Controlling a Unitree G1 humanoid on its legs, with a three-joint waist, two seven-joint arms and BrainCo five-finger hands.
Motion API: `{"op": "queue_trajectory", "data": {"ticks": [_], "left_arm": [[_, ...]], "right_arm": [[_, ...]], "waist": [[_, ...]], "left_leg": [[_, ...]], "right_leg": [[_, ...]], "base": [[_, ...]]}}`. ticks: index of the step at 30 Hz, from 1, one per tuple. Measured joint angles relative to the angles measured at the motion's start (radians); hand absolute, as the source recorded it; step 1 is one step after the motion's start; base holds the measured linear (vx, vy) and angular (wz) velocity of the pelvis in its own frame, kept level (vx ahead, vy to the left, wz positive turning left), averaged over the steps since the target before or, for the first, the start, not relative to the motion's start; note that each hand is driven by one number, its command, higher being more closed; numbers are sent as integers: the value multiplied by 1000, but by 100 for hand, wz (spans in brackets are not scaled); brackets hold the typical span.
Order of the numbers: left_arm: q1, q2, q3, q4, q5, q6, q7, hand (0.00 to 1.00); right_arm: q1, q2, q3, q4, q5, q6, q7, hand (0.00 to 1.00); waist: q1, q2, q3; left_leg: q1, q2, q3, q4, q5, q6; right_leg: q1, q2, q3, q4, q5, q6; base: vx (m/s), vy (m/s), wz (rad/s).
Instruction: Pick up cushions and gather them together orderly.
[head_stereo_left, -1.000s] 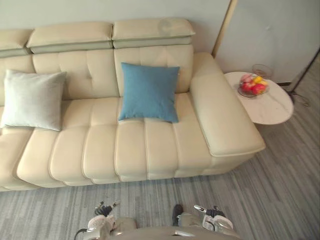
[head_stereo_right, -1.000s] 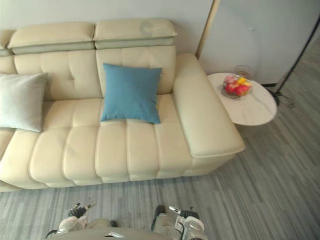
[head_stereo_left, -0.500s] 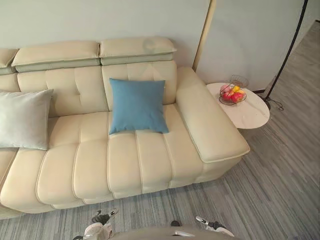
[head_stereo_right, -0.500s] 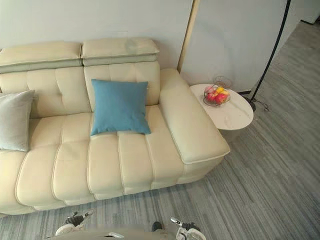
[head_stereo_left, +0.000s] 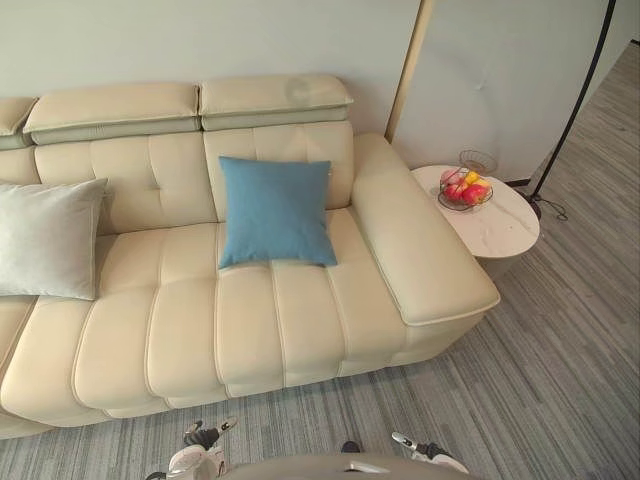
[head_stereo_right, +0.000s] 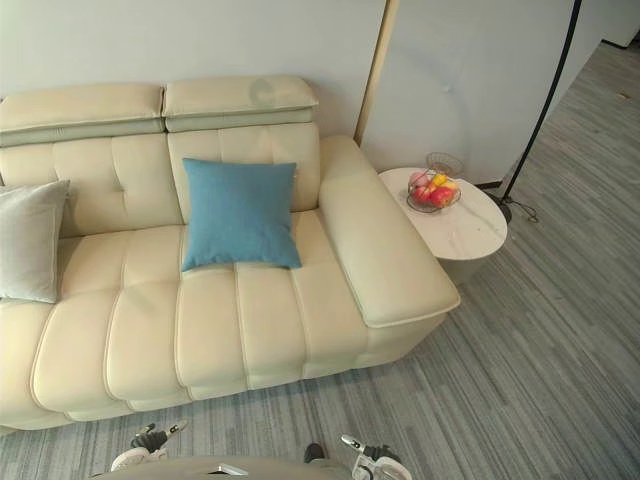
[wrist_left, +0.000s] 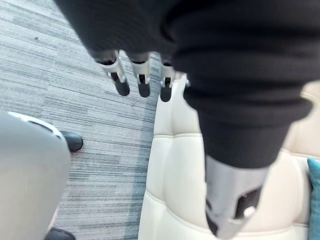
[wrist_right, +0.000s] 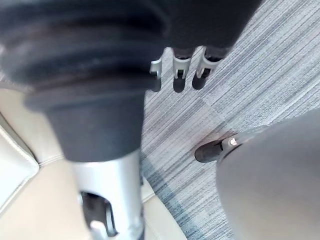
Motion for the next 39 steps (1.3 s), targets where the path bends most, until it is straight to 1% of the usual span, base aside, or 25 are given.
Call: {"op": "queue_trajectory", "data": {"ticks": [4, 9, 11, 13, 18, 19, 21, 22, 23, 24, 25, 26, 27, 28, 29, 30, 31, 32, 33, 34, 35, 36, 37, 38, 39], "left_arm": [[0, 0, 1, 0, -4, 0, -3, 0], [2, -1, 3, 2, -58, 0, -22, 0], [2, -2, 11, 2, -77, 0, -29, 0], [1, -3, 15, 2, -90, 0, -34, 0], [-15, -2, 19, 26, -88, 6, -44, 0], [-24, -2, 17, 30, -87, 12, -44, 0], [-25, -3, 16, 30, -86, 12, -45, 0], [-26, -2, 17, 30, -84, 13, -45, 0], [-29, 0, 10, 30, -79, 12, -45, 0], [-31, 0, 3, 30, -79, 12, -45, 0], [-35, -1, -11, 31, -79, 12, -44, 0], [-43, -3, -23, 31, -79, 12, -45, 0], [-57, -3, -33, 33, -79, 12, -45, 0], [-61, -2, -37, 34, -79, 12, -45, 0], [-68, -1, -42, 42, -79, 12, -45, 0], [-78, -3, -42, 43, -79, 12, -45, 0], [-80, -4, -42, 43, -79, 12, -45, 0], [-79, -4, -41, 43, -79, 12, -45, 0], [-73, -2, -41, 44, -79, 11, -45, 0], [-73, -2, -41, 43, -79, 11, -45, 0], [-73, -8, -42, 43, -79, 10, -45, 0], [-71, -5, -43, 38, -79, 10, -44, 0], [-66, -4, -43, 36, -79, 10, -44, 0], [-49, -2, -51, 37, -79, 10, -44, 0], [-34, 4, -65, 28, -80, 7, -44, 0]], "right_arm": [[0, 0, 0, 0, 4, 1, 0, 0], [0, 3, 1, 0, 51, 7, -2, 0], [0, 3, 2, 0, 62, 19, -5, 0], [-3, 5, 7, 0, 61, 20, -7, 0], [-5, 3, 7, -4, 61, 19, -7, 0], [-11, 3, 7, -6, 64, 20, -7, 0], [-11, 5, 8, -13, 77, 20, -7, 0], [-10, 9, 10, -22, 84, 20, -7, 0], [-14, 7, 11, -23, 89, 20, -7, 0], [-16, 3, 12, -22, 90, 20, -7, 0], [-22, -5, 14, -22, 90, 20, -7, 0], [-31, -12, 19, -23, 90, 20, -7, 0], [-37, -15, 34, -32, 90, 20, -7, 0], [-45, -14, 40, -36, 89, 20, -7, 0], [-54, -11, 51, -37, 88, 20, -6, 0], [-55, -7, 52, -39, 85, 20, -6, 0], [-60, -6, 53, -39, 82, 20, -6, 0], [-62, -3, 65, -39, 80, 20, -6, 0], [-62, -4, 90, -41, 79, 19, -6, 0], [-63, -6, 91, -42, 79, 18, -5, 0], [-70, -11, 92, -42, 79, 18, -2, 0], [-74, -15, 94, -44, 79, 18, -2, 0], [-75, -15, 97, -48, 79, 17, -2, 0], [-64, -15, 110, -54, 79, 13, -2, 0], [-60, -24, 142, -54, 76, 8, -2, 0]], "waist": [[0, 1, -1], [2, 4, -5], [2, 5, -4], [5, 5, -4], [-3, 13, 4], [-13, 15, 14], [-16, 16, 18], [-16, 14, 23], [-16, 11, 25], [-16, 12, 26], [-19, 18, 28], [-25, 24, 34], [-31, 28, 40], [-31, 27, 42], [-35, 23, 48], [-38, 22, 61], [-37, 23, 68], [-36, 22, 77], [-36, 21, 77], [-35, 23, 78], [-32, 38, 87], [-24, 43, 90], [-24, 37, 88], [-25, 44, 93], [-29, 45, 88]], "left_leg": [[-7, -2, -11, -2, 0, 0], [-19, -1, -13, -4, 0, 0], [-16, 2, 0, -6, -1, -2], [-13, 6, 17, -8, -3, -5], [19, 27, 82, -11, -16, -20], [22, 39, 102, 11, -29, -28], [25, 49, 122, 27, -42, -33], [25, 50, 128, 54, -47, -37], [16, 48, 103, 90, -47, -36], [16, 46, 90, 95, -47, -36], [15, 42, 70, 96, -47, -36], [18, 40, 71, 91, -50, -32], [19, 38, 107, 79, -54, -26], [19, 36, 125, 73, -54, -25], [21, 33, 170, 65, -56, -25], [31, 33, 219, 65, -70, -27], [39, 34, 237, 65, -75, -28], [53, 34, 280, 68, -83, -28], [57, 37, 339, 72, -90, -27], [57, 42, 369, 72, -92, -27], [63, 56, 420, 72, -94, -29], [76, 66, 472, 74, -94, -29], [85, 66, 485, 74, -94, -29], [107, 62, 508, 78, -94, -29], [134, 67, 512, 92, -93, -28]], "right_leg": [[-2, -5, -13, -1, -1, 1], [-19, -6, -23, -7, 2, 4], [-22, -2, -14, -8, 2, 4], [-29, 4, 3, -9, 5, 3], [-29, 25, 56, -9, 10, -2], [-31, 34, 76, -9, 11, -4], [-32, 46, 96, -10, 14, -8], [-35, 55, 133, -10, 15, -10], [-47, 61, 183, -10, 17, -15], [-52, 63, 201, -10, 17, -16], [-66, 69, 232, -10, 20, -18], [-84, 80, 263, -10, 29, -17], [-114, 93, 310, -10, 40, -21], [-126, 95, 323, -10, 43, -23], [-149, 103, 348, -10, 48, -30], [-168, 113, 365, -10, 56, -40], [-170, 117, 368, -10, 58, -43], [-177, 125, 378, -10, 62, -49], [-199, 129, 364, -10, 61, -57], [-212, 125, 316, -8, 51, -77], [-232, 117, 187, 21, 17, -121], [-276, 89, 11, 104, -39, -150], [-286, 70, -61, 139, -58, -156], [-288, 30, -203, 203, -81, -169], [-277, -18, -378, 262, -114, -180]], "base": [[-2, 0, 8], [-3, -7, 2], [-4, -19, -11], [-9, -23, -28], [-27, -33, -37], [-58, -45, -37], [-47, -33, -43], [-30, -33, -87], [-15, -41, -94], [11, -74, -103], [11, -74, -90], [-25, -48, -121], [-50, -12, -104], [-75, 17, -116], [-90, 11, -123], [-78, 7, -124], [-78, 3, -123], [-53, -5, -127], [-80, -32, -132], [-48, -63, -134], [-24, -64, -132], [22, -47, -125], [34, -21, -117], [86, -75, -109], [103, -94, -109]]}}
